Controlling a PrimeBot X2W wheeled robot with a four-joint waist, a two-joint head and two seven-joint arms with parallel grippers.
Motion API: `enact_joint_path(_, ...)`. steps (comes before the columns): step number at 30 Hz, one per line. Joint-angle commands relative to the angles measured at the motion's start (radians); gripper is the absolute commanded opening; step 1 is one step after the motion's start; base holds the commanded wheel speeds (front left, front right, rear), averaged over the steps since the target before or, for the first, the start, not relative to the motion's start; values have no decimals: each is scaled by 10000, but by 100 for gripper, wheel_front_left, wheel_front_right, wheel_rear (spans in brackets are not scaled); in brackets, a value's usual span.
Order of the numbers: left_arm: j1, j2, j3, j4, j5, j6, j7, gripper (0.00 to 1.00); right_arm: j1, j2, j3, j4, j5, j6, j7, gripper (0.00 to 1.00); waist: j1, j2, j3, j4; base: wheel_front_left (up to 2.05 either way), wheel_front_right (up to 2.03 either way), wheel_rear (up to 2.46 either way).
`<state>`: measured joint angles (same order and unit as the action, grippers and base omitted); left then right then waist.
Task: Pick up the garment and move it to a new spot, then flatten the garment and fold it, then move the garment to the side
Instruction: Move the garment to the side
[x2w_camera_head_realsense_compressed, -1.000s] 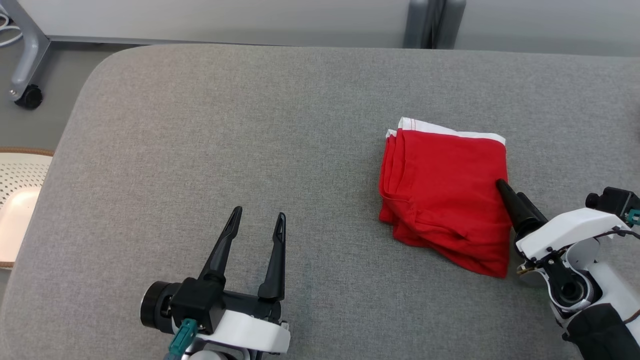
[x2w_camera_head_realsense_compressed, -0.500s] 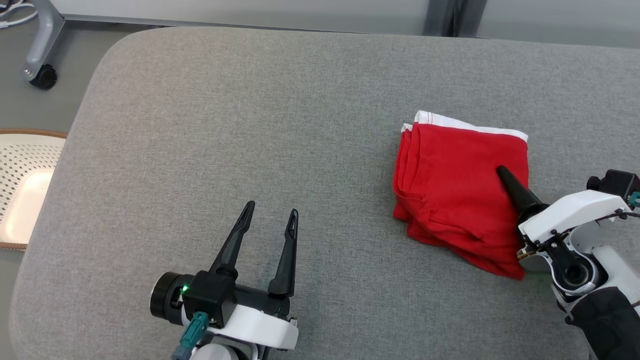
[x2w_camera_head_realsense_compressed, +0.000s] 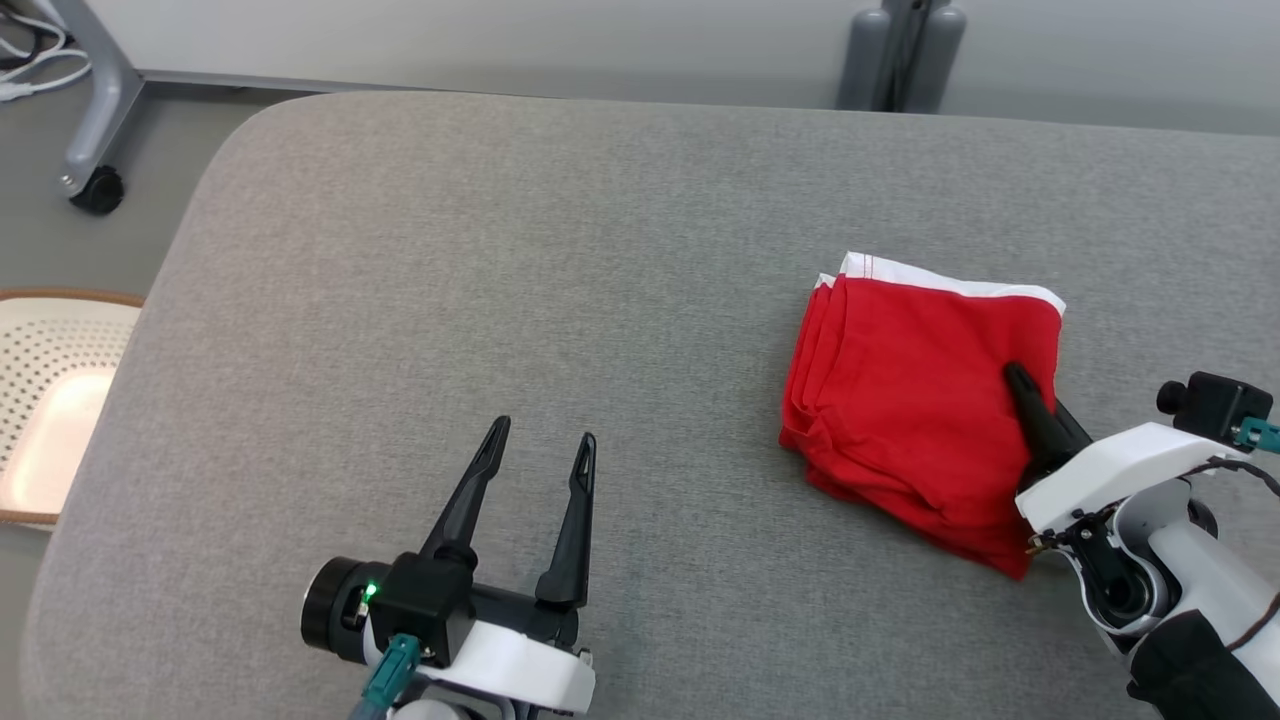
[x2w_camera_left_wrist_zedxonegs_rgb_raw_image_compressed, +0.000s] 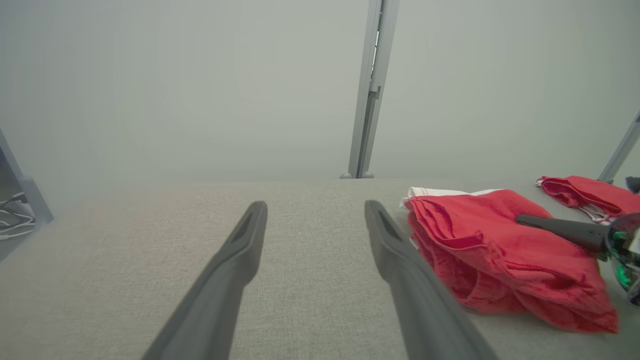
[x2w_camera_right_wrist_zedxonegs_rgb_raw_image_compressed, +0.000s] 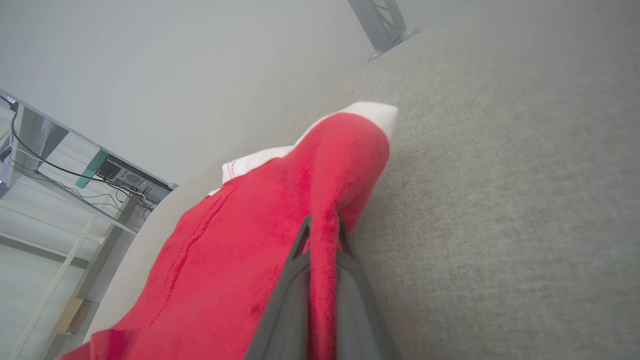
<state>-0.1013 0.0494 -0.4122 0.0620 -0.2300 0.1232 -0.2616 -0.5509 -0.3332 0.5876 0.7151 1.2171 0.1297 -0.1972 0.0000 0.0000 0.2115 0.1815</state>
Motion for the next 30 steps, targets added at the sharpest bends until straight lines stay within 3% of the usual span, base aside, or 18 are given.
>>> enact_joint_path(1,103,34,27,-29,85,-41,-34,100,-225,-91,166,145,-300,17,-265,0,0,0,-67,-197,0,0,0)
enact_joint_path(6,106,31,62,-71,201,-96,-34,100,-486,3,435,344,-675,16,-555,0,0,0,-55,-640,0,0,0)
enact_joint_path(13,37,43,247,-47,487,-243,-34,100,-795,233,547,300,-1088,17,-700,0,0,0,25,-1768,0,0,0)
enact_joint_path(30,-262,213,449,36,996,-613,-34,100,-636,288,-221,-255,-2355,17,-696,0,0,0,453,-4029,0,0,0)
